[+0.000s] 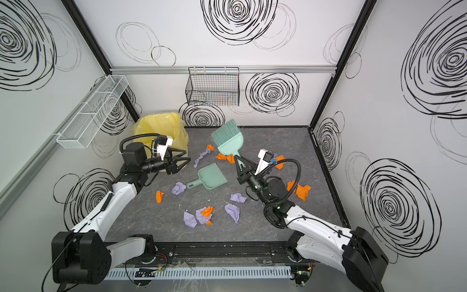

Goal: Sweep away the paper scraps from the table
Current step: 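Move the brush toward the scraps while the left gripper lowers onto the dustpan, then grasp the mint-green dustpan handle with the left gripper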

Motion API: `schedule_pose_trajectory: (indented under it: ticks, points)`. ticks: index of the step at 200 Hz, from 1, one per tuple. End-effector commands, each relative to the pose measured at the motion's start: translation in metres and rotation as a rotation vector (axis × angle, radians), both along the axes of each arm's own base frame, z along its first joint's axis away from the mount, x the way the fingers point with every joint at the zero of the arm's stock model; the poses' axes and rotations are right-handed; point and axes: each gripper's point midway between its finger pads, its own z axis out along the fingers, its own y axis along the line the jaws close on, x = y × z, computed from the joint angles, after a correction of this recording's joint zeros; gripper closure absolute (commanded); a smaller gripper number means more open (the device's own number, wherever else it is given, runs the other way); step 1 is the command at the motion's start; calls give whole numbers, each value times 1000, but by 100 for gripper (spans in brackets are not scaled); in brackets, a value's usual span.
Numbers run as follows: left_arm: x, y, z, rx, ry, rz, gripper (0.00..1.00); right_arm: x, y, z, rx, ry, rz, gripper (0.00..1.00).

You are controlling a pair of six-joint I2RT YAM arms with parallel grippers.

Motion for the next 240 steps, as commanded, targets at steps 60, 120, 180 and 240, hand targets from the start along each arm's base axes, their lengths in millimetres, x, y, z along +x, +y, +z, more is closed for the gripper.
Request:
schedule_pose_trajectory:
  ticks: [60, 120, 180, 240]
  points:
    - [-40, 14, -141, 427, -6, -173, 22, -13, -54, -52, -35, 114, -115, 100]
    - [-34, -3, -170, 570, -8, -178, 23, -12, -51, -65, -41, 139, -98, 100]
    - [-11, -2, -191, 640, 108, -168, 27, -12, -49, -68, -39, 142, -90, 100]
    - [2, 2, -200, 679, 138, -145, 28, -10, -46, -74, -38, 150, -79, 100]
